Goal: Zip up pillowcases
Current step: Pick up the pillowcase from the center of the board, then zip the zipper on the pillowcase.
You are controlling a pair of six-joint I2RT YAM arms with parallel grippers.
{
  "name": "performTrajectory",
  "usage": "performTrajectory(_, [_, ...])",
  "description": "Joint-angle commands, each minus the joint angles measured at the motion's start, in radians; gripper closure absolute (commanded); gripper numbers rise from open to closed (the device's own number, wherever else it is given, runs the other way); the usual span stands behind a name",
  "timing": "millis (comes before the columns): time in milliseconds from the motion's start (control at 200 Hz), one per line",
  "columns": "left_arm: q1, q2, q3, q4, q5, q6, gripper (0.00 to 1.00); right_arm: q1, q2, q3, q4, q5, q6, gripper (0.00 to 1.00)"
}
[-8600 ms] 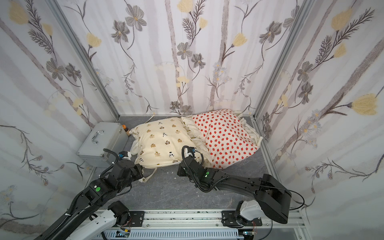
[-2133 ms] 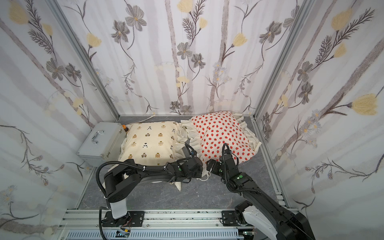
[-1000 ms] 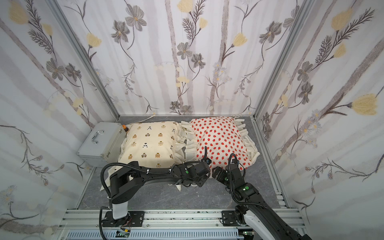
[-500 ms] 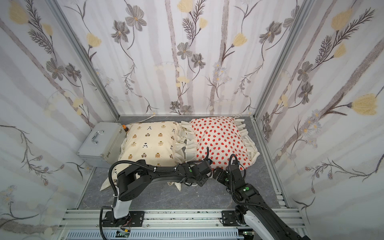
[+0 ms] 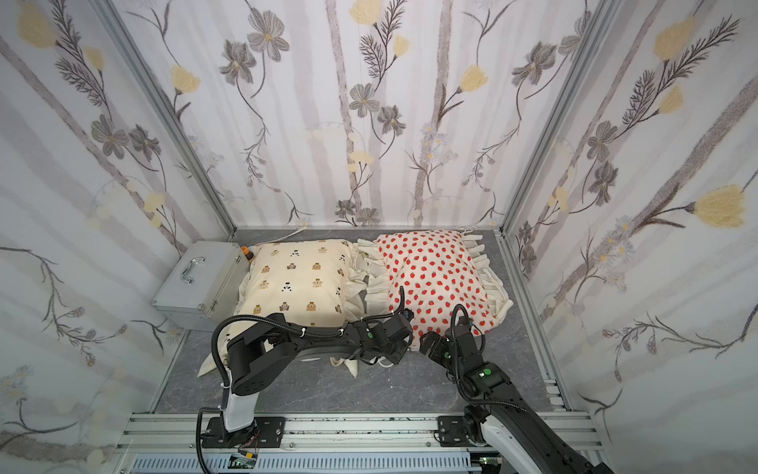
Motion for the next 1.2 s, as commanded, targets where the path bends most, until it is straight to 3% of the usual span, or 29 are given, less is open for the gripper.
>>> performTrajectory(0, [0.003,-0.010,-0.008,-0.027,0.030,-0.015,0.89,-0.001,0.001,0.002,0.044,-0.005,-0.004,0.00])
performTrajectory(170, [0.006,-0.032,-0.008,0.000,0.042,-0.011,1.00,-0.007,0.002,0.004,0.055,-0.001,0.000,0.00])
performTrajectory(739, [0.017,-0.193,-0.039,0.047,0.083,-0.072,1.00,-0.161,0.105,-0.036,0.253,-0.148,-0.007,0.00])
performTrajectory(1024, [0.018,-0.295,-0.066,-0.056,0.103,-0.075,1.00,-0.317,0.166,0.063,0.263,-0.216,-0.113,0.00])
performTrajectory(1194, [0.017,-0.319,-0.115,-0.073,0.136,-0.071,1.00,-0.339,0.176,0.145,0.205,-0.200,-0.175,0.00])
